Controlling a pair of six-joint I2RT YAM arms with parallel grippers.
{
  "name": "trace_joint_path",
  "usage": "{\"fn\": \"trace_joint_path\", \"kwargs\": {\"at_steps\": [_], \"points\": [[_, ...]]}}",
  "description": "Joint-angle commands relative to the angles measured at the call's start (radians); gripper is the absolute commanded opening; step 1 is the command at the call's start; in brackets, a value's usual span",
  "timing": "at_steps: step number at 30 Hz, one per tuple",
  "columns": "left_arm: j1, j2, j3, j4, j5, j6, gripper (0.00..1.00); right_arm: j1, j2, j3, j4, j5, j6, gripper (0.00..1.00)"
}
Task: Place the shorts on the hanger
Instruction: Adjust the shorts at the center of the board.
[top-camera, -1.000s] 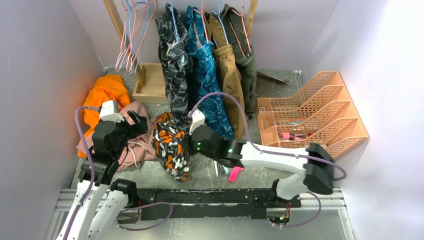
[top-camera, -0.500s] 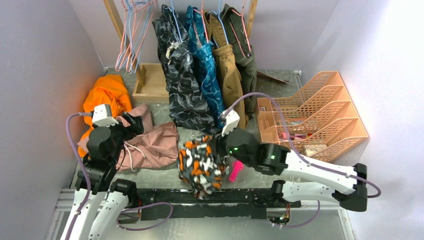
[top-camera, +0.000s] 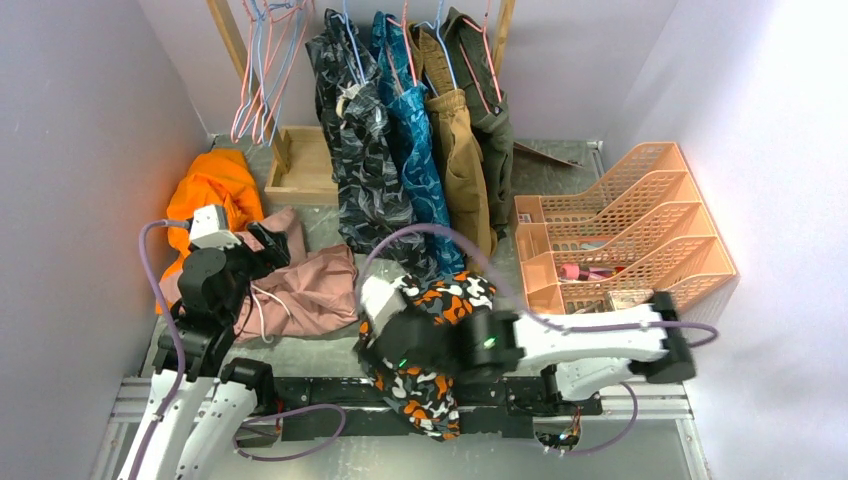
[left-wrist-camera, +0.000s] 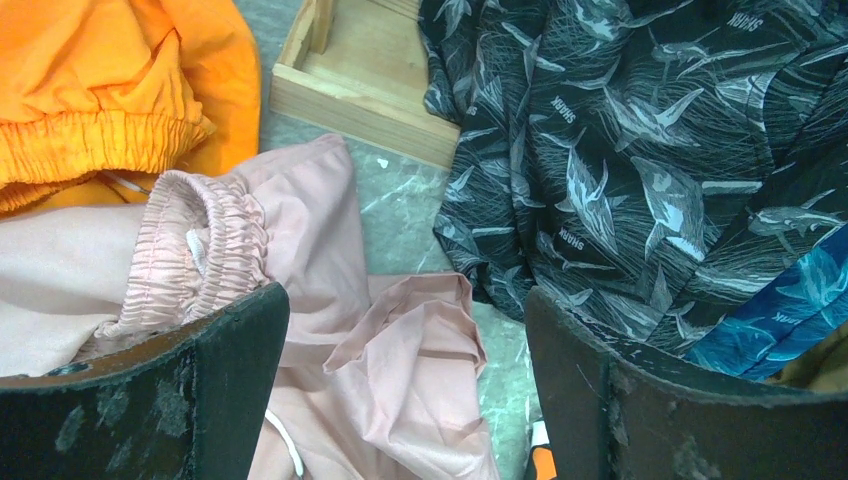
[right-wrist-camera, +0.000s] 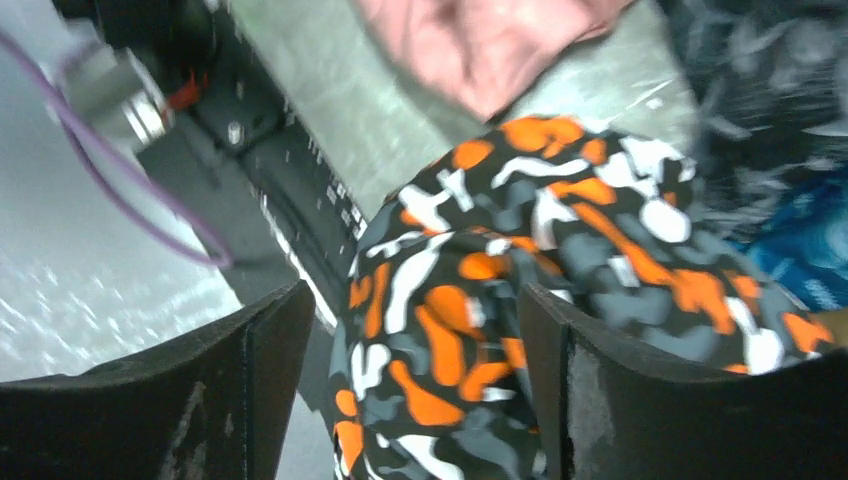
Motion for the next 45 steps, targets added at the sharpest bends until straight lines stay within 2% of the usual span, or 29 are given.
{"fn": "trace_joint_path", "kwargs": {"at_steps": [1, 2, 5, 8, 10, 11, 12, 14, 17, 19, 22, 25, 27, 28, 32, 33, 36, 38, 41, 45], "points": [[-0.005, 0.019, 0.007, 0.007, 0.019, 0.003, 0.92, 0.131, 0.2, 0.003, -0.102, 0.131, -0.014, 0.84], [-0.005, 0.024, 0.009, 0.006, 0.019, 0.004, 0.91, 0.137, 0.221, -0.01, -0.083, 0.132, -0.01, 0.89], [-0.005, 0.035, 0.009, 0.003, 0.021, 0.004, 0.91, 0.137, 0.253, -0.057, -0.035, 0.148, 0.014, 0.93], [-0.005, 0.041, 0.011, 0.003, 0.023, 0.005, 0.91, 0.136, 0.298, -0.077, -0.03, 0.173, 0.024, 0.93], [-0.005, 0.042, 0.011, 0.005, 0.024, 0.005, 0.91, 0.135, 0.357, -0.067, -0.073, 0.208, 0.038, 0.9], [-0.005, 0.043, 0.011, 0.005, 0.024, 0.005, 0.91, 0.135, 0.372, -0.058, -0.087, 0.229, 0.041, 0.84], [-0.005, 0.044, 0.011, 0.003, 0.024, 0.005, 0.91, 0.135, 0.376, -0.05, -0.092, 0.244, 0.039, 0.73], [-0.005, 0.045, 0.011, 0.002, 0.021, 0.004, 0.91, 0.134, 0.352, -0.024, -0.069, 0.27, 0.015, 0.42], [-0.005, 0.042, 0.016, -0.005, 0.008, 0.002, 0.91, 0.119, 0.282, 0.053, -0.003, 0.251, -0.063, 0.0], [-0.005, 0.036, 0.018, -0.012, -0.013, -0.001, 0.9, 0.098, 0.231, 0.141, 0.054, 0.2, -0.129, 0.0], [-0.005, 0.009, 0.028, -0.036, -0.084, -0.012, 0.89, 0.029, 0.167, 0.324, 0.139, -0.001, -0.19, 0.0], [-0.005, -0.04, 0.03, -0.058, -0.18, -0.038, 0.9, -0.071, 0.136, 0.415, 0.184, -0.119, -0.177, 0.0], [-0.005, -0.075, 0.022, -0.058, -0.209, -0.046, 0.91, -0.186, 0.114, 0.377, 0.192, -0.178, -0.129, 0.0], [-0.005, -0.091, 0.016, -0.053, -0.212, -0.046, 0.91, -0.284, 0.097, 0.331, 0.202, -0.206, -0.092, 0.0], [-0.004, -0.107, 0.005, -0.039, -0.206, -0.042, 0.92, -0.56, -0.005, 0.049, 0.254, -0.311, 0.062, 0.0], [-0.005, -0.1, 0.007, -0.043, -0.202, -0.042, 0.92, -0.611, -0.023, -0.026, 0.248, -0.312, 0.092, 0.05], [-0.005, -0.068, 0.014, -0.048, -0.188, -0.041, 0.92, -0.722, -0.071, -0.159, 0.217, -0.315, 0.139, 0.45], [-0.005, -0.049, 0.019, -0.052, -0.179, -0.04, 0.92, -0.727, -0.115, -0.207, 0.184, -0.293, 0.132, 0.61], [-0.005, -0.035, 0.017, -0.043, -0.157, -0.032, 0.92, -0.727, -0.187, -0.219, 0.14, -0.319, 0.083, 0.65], [-0.005, -0.032, 0.009, -0.024, -0.125, -0.021, 0.92, -0.709, -0.238, -0.142, 0.075, -0.47, -0.026, 0.66]]}}
